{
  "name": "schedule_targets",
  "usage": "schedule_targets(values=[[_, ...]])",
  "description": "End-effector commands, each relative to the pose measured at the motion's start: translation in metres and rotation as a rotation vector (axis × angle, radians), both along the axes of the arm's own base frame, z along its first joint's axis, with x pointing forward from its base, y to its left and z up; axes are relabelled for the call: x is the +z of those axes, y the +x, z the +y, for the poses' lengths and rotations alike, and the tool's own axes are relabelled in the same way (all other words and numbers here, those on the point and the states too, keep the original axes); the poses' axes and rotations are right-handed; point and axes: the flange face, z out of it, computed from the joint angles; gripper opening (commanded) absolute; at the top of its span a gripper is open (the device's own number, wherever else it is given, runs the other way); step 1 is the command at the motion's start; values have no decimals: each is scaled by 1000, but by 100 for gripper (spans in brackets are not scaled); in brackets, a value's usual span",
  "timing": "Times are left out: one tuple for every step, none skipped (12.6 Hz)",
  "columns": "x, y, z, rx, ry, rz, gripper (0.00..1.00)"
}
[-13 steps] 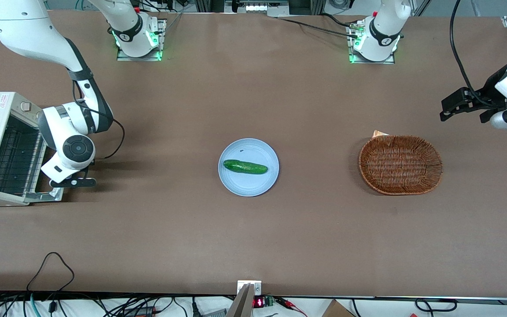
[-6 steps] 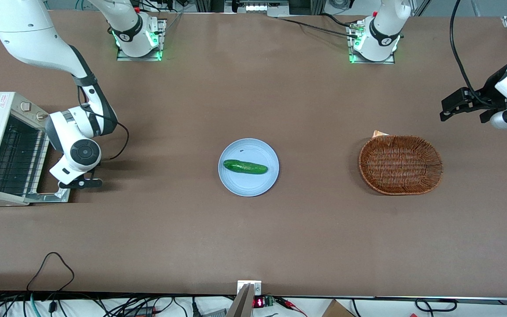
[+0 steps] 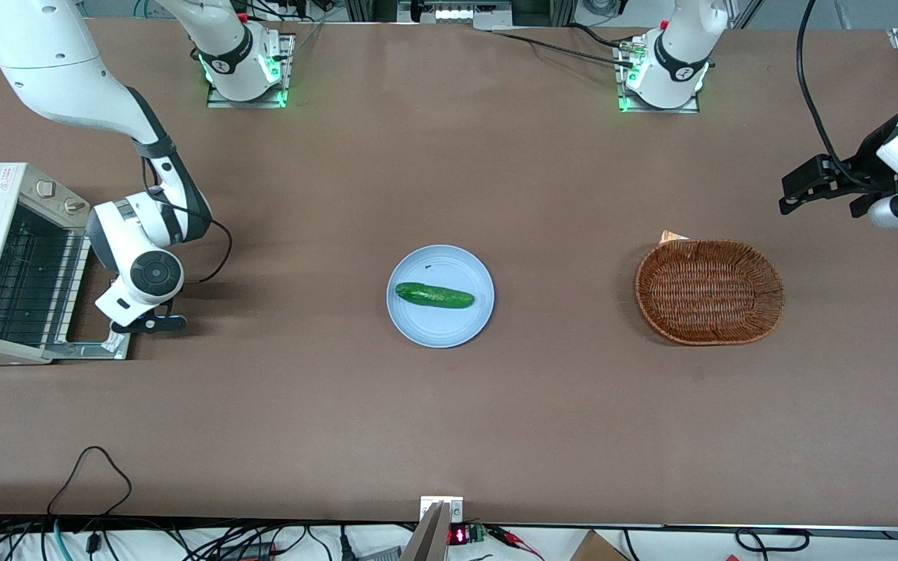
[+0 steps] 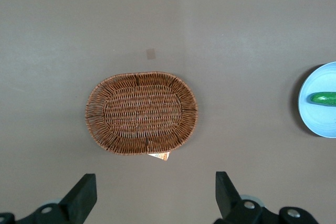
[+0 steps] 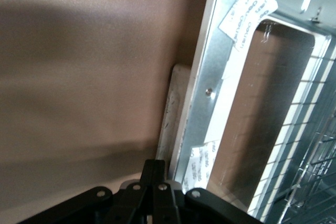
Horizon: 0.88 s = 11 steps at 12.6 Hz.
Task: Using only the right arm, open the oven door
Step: 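Pull the handle down with the right gripper, swinging the door open, then release the door and raise the right gripper away from the oven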
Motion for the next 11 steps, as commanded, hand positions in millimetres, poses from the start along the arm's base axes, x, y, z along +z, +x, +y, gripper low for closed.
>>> schedule_targets(values=[[8,5,4,-44,30,-5,4],[13,9,9,-64,52,-9,4],[22,12,19,-116,107,-17,4],[37,12,29,-153,134,-10,4],[57,18,35,-197,155,-6,4],[74,23,40,-256,178,16,15],[98,31,49,-303,217,43,48],[117,36,54,-334,256,78,74],[138,41,55,-355,287,104,99],[164,46,54,-374,322,119,99],[186,47,56,-394,357,140,99]])
